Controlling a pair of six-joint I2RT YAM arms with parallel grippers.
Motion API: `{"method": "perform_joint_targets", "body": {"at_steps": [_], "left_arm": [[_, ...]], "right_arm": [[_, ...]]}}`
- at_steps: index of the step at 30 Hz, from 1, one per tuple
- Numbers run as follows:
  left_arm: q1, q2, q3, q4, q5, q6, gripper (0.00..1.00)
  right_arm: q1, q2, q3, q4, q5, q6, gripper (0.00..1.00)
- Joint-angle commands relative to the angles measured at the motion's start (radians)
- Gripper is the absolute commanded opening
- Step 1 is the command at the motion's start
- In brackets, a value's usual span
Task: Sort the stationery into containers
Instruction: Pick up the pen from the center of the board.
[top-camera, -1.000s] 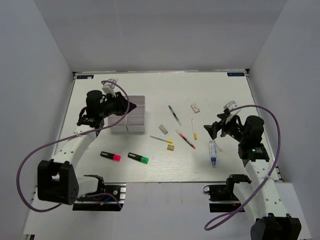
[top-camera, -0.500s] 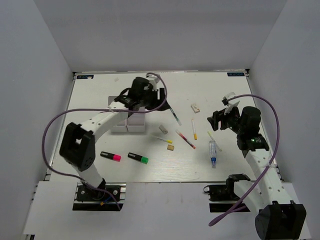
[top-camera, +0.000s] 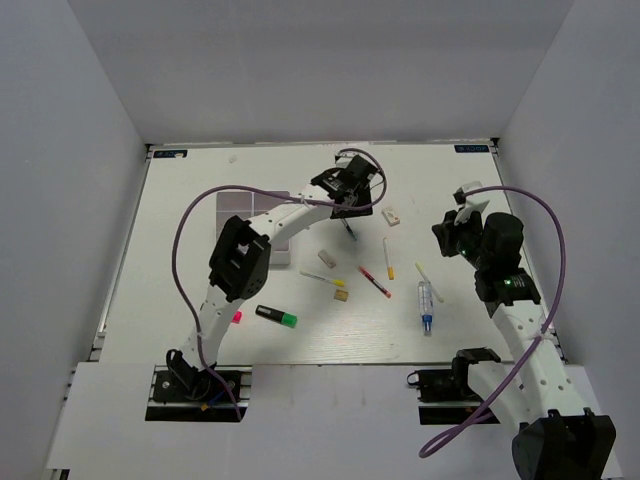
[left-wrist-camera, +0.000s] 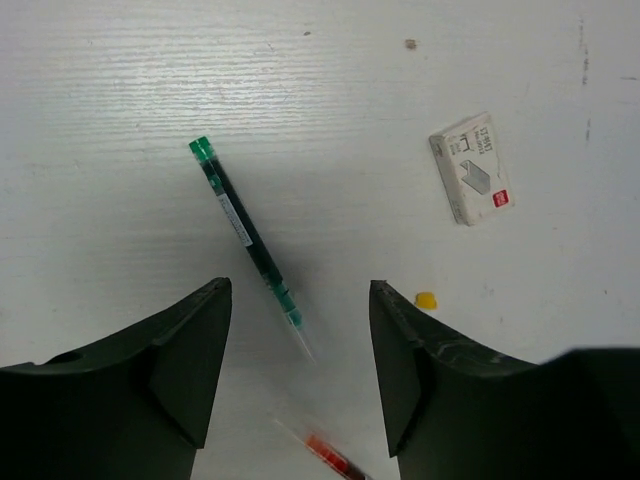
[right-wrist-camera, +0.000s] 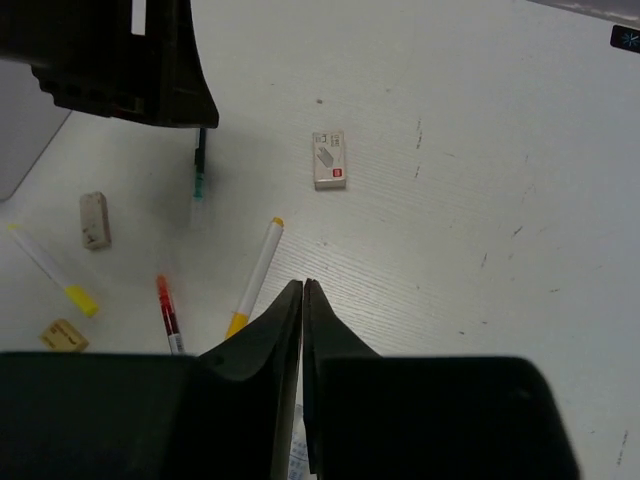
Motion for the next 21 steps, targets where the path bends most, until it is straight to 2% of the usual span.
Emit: {"method": "perform_joint_targets", "body": {"at_steps": [1,4,13,21], "left_arm": [[-0.008,0.028,0.121,-0.132,-0.099,-0.11,0.67],[-0.008,0.084,0.161,-0.172,-0.099,-0.137,0.64],[0.012,0.136,0.161,-0.141,-0.058,-0.173,0.6],[0.021,0.211,0.241,-0.153,-0.047,-0.182,0.56]], "right_arm": [[0.008,-0.012,0.044,0.006,0.01,0.021,0.06],[0.013,-0.025,0.037,0.013,0.018,0.019,0.08],[0.026,-0.061,0.02,0.036,0.036,0.021,0.1],[0.031,-0.08,0.008,0.045,0.039,0.019,0.1]]}}
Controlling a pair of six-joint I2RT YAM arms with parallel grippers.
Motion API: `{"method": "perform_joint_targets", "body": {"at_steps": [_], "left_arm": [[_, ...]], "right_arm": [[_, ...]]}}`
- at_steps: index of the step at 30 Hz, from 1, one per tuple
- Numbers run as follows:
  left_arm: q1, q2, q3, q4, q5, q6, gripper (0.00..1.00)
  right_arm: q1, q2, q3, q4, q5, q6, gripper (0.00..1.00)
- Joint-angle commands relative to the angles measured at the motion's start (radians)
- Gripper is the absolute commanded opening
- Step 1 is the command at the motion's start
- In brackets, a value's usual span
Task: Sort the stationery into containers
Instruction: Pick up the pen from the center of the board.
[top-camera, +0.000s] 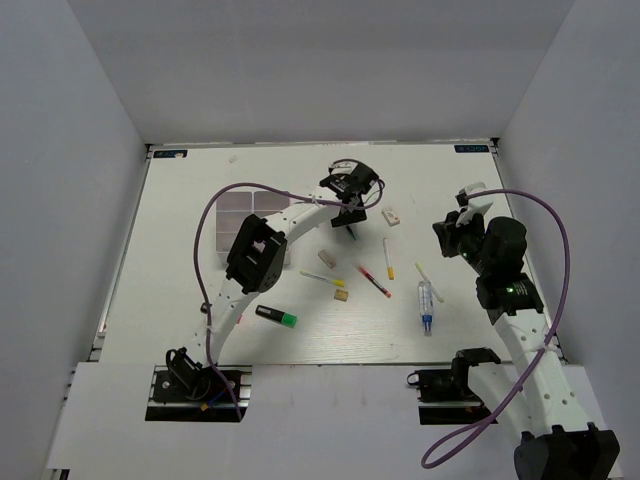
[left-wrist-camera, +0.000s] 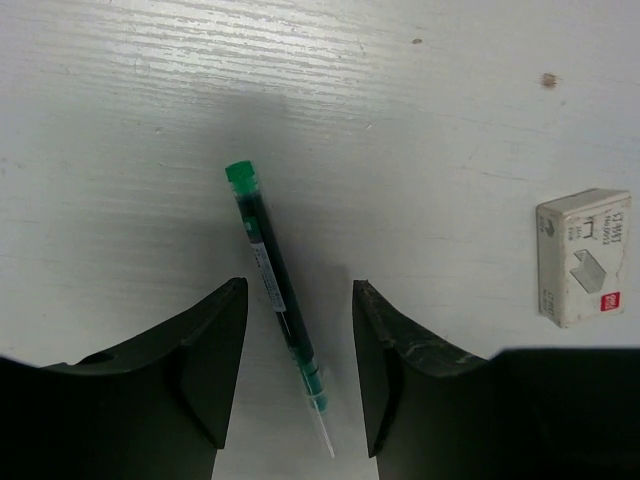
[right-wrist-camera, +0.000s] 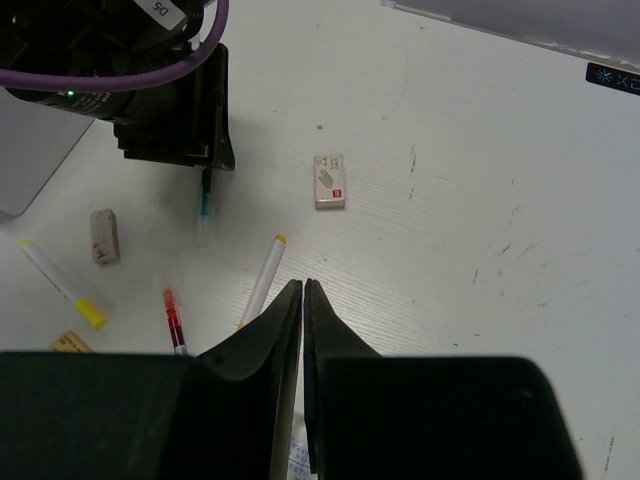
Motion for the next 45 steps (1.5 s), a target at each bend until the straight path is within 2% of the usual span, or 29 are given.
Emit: {"method": "perform_joint_targets", "body": {"at_steps": [1,8,12,14,19,26,30,32,34,39,43,45], "left_arm": [[0.01,0.002,0.04,-0.004,0.019,-0.014,0.56],[0.01,0.022,0.04,-0.013,0.019,-0.014,0.53],[0.01,0.031,0.04,-0.034,0.019,0.006,0.4],[0.01,0.042,0.049,-0.051,0.01,0.025,0.37],[0.01,0.067,0.049,-0.128,-0.028,0.071,0.37],[0.01,0.018,-0.049,-0.179,-0.061,0.138,0.41],[0.019,-0.021,-0.132,-0.136,-0.019,0.192,0.41],[0.028,-0.021,-0.141,-0.127,0.017,0.209,0.37],[0.028,-0.008,-0.132,-0.127,0.027,0.218,0.26],[0.028,-0.018,-0.158,-0.116,0.045,0.237,0.11],[0.028,-0.083,-0.182,-0.067,0.066,0.256,0.01],[0.028,-0.126,-0.208,-0.004,0.089,0.282,0.0]], "right_arm": [[0.007,-0.016,0.007,0.046,0.01,0.009,0.1],[0.013,-0.031,0.003,0.05,0.013,0.01,0.1],[0.014,-0.036,0.004,0.052,0.014,0.01,0.1],[0.017,-0.037,0.003,0.05,0.016,0.012,0.1],[0.023,-0.049,0.004,0.055,0.016,0.013,0.1],[0.03,-0.065,0.001,0.056,0.013,0.015,0.1],[0.031,-0.071,-0.002,0.056,0.014,0.013,0.1],[0.033,-0.074,-0.004,0.056,0.013,0.015,0.1],[0.034,-0.076,-0.007,0.058,0.013,0.015,0.1],[0.036,-0.074,-0.008,0.061,0.014,0.013,0.1],[0.036,-0.074,-0.007,0.056,0.016,0.012,0.1],[0.039,-0.074,-0.008,0.062,0.013,0.01,0.1]]}}
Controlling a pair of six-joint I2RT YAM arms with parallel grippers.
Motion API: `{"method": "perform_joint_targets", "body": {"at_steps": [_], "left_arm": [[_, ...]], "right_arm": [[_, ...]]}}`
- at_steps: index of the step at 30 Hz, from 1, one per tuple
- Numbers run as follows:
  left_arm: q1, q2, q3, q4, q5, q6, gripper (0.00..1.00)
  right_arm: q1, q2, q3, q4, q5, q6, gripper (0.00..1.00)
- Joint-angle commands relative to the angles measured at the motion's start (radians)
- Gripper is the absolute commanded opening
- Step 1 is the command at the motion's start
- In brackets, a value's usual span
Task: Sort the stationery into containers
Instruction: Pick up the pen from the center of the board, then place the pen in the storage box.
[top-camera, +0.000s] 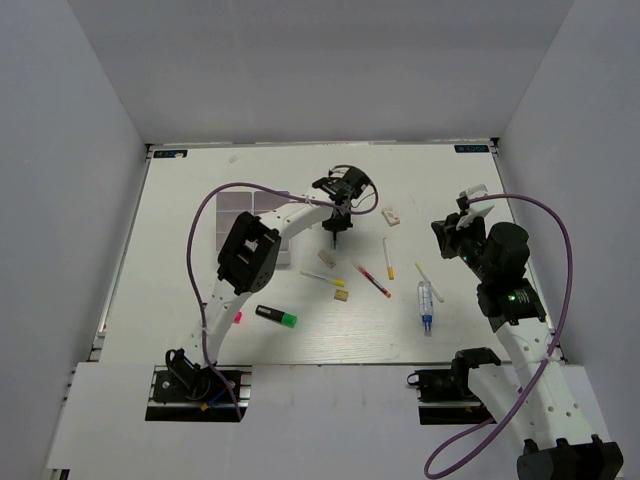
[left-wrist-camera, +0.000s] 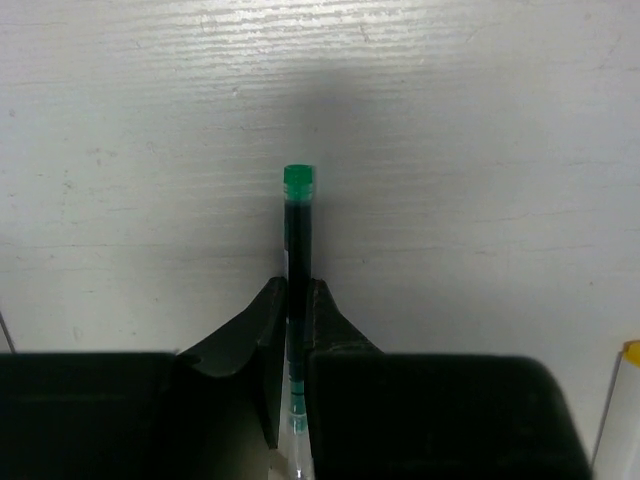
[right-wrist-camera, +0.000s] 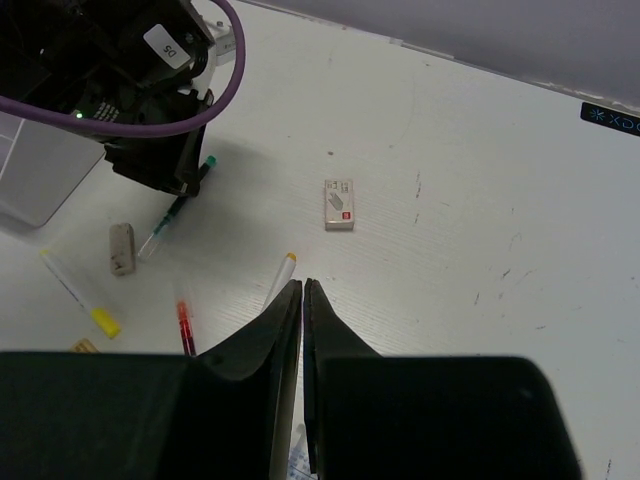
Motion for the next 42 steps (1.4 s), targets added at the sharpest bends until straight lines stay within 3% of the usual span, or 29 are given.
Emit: {"method": "perform_joint_targets", "body": {"at_steps": [1,7,10,17,20,26,34,42], "left_arm": [[0.007,-0.083,-0.07,0.023,0.092,0.059,0.0],[-0.003,-0.377,-0.279,0.295,0.163,0.156,0.0],[-0.012,-0.55,-0.484,0.458,0.193,0.215,0.0],[0.001,-0.856,-0.771,0.725,0.27,0.367,0.0],[0.01,-0.997,-0.904,0.863,0.229,0.463,0.0],[0.028,-1.184,-1.152,1.168,0.004,0.666,0.0],[0.08,-1.128,-1.236,1.388,-0.116,0.796,0.0],[0.103,-0.99,-1.313,1.679,-0.231,0.796,0.0]], "right_arm": [[0.008,-0.013,-0.004,0.046,0.008,0.007,0.1],[0.008,-0.01,-0.007,0.046,0.003,0.002,0.1],[0.01,-0.011,-0.009,0.049,-0.003,0.001,0.1],[0.017,-0.005,-0.012,0.049,-0.008,-0.007,0.1],[0.016,-0.007,-0.015,0.056,-0.008,-0.01,0.1],[0.021,0.0,-0.02,0.06,-0.009,-0.011,0.1],[0.024,0.012,-0.029,0.062,-0.014,-0.013,0.1],[0.022,0.02,-0.03,0.068,-0.02,-0.014,0.1]]}}
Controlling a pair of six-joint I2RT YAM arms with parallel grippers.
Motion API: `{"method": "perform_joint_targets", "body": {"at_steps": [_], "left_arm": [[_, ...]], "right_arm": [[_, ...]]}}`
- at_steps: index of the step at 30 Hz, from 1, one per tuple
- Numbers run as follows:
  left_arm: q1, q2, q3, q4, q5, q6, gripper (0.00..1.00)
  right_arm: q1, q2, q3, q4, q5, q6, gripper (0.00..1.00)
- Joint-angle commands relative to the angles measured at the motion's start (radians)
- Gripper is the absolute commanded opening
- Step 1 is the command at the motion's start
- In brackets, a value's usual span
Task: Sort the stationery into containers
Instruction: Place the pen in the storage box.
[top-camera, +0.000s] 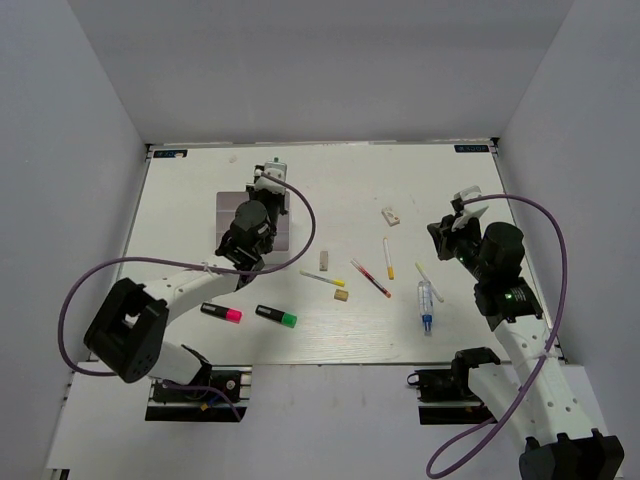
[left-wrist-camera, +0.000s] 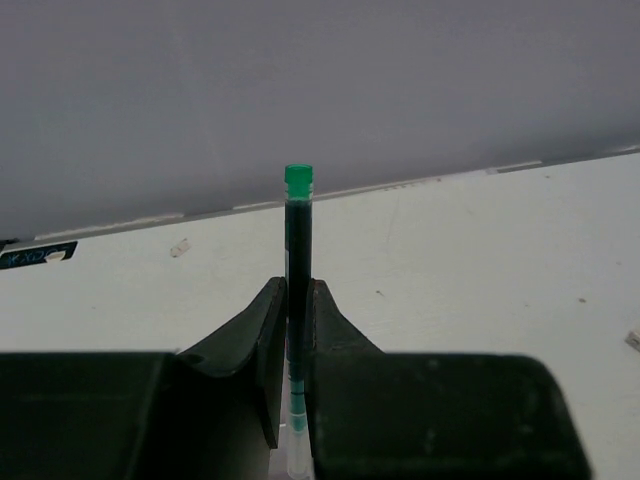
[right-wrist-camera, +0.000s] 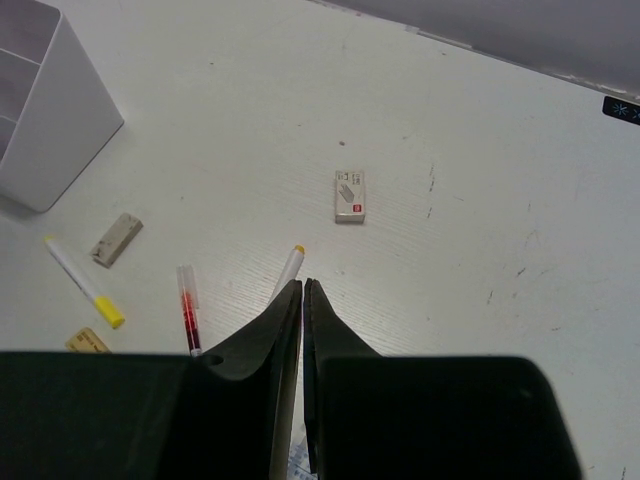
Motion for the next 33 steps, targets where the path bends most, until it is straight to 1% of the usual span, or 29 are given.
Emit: {"method": "perform_joint_targets", "body": {"at_steps": [1,3,6,8,11,15,18,20,23,27,31,33], "left_arm": [[0.017,0.056,-0.014,0.179,-0.078,0.018,0.0],[0.017,0.08,-0.037,0.223,-0.078,0.018,0.0],[0.026,0.133,-0.065,0.369,-0.078,0.029,0.0],[0.026,0.174,-0.065,0.411,-0.078,0.041,0.0],[0.036,0.207,-0.039,0.411,-0.078,0.041,0.0],[0.036,0.231,-0.039,0.449,-0.078,0.031,0.0],[0.036,0.253,-0.039,0.48,-0.107,0.04,0.0],[0.045,0.253,-0.057,0.507,-0.116,0.028,0.0],[0.045,0.238,-0.067,0.507,-0.071,0.002,0.0],[0.045,0.228,-0.045,0.484,-0.081,-0.008,0.0],[0.054,0.3,-0.013,0.503,-0.119,0.036,0.0],[0.054,0.334,-0.002,0.544,-0.13,0.058,0.0]], "right_arm": [[0.006,0.004,-0.011,0.052,-0.014,-0.005,0.1],[0.006,0.007,-0.011,0.053,-0.012,-0.008,0.1],[0.006,0.005,-0.012,0.055,-0.02,-0.007,0.1],[0.006,0.008,-0.012,0.053,-0.021,-0.007,0.1],[0.004,0.008,-0.014,0.055,-0.024,-0.008,0.1],[0.006,0.007,-0.014,0.053,-0.029,-0.008,0.1],[0.006,0.008,-0.015,0.055,-0.029,-0.007,0.1],[0.006,0.01,-0.014,0.056,-0.029,-0.007,0.1],[0.007,0.011,-0.015,0.058,-0.027,-0.008,0.1],[0.006,0.014,-0.017,0.056,-0.03,-0.008,0.1],[0.004,0.016,-0.017,0.056,-0.032,-0.007,0.1],[0.007,0.017,-0.017,0.058,-0.034,-0.008,0.1]]}}
